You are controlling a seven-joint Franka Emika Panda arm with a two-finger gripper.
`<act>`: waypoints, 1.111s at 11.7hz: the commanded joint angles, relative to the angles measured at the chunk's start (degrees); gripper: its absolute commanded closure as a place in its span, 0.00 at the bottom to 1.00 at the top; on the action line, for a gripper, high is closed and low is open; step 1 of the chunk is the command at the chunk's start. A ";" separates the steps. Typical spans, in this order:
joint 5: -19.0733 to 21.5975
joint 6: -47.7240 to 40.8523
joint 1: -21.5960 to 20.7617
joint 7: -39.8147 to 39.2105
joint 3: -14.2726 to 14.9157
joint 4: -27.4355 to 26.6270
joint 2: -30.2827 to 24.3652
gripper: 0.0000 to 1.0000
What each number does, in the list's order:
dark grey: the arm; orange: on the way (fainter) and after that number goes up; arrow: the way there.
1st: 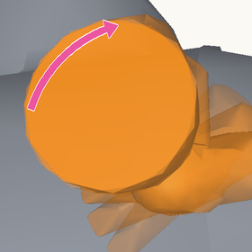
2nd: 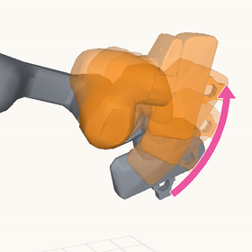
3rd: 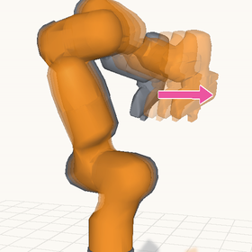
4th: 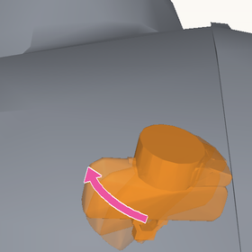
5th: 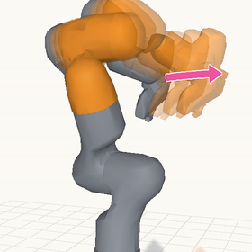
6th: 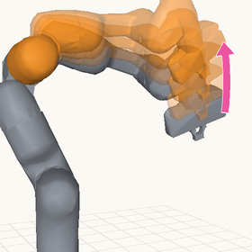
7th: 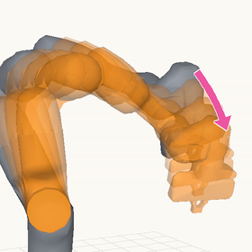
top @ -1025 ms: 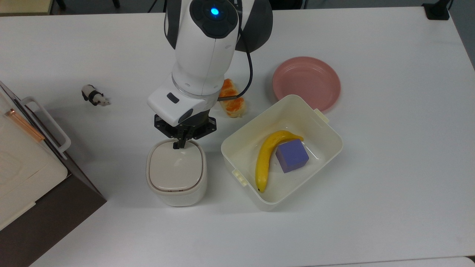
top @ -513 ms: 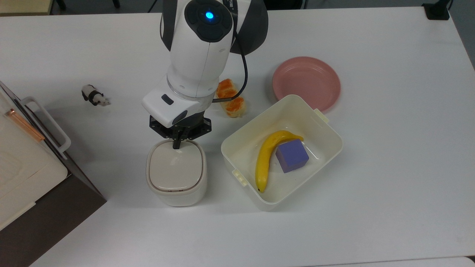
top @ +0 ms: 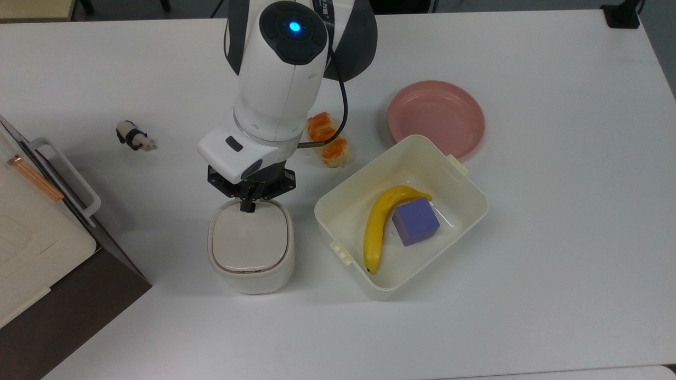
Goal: Open the trash can
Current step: 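Pull the gripper up and back, flipping the lid open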
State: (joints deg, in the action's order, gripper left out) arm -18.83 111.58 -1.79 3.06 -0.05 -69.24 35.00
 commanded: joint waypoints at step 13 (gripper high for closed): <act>22.16 -17.87 11.20 -9.74 -0.66 0.95 -13.55 1.00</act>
State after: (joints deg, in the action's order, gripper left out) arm 0.73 98.38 8.86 -5.02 -0.10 -67.16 23.41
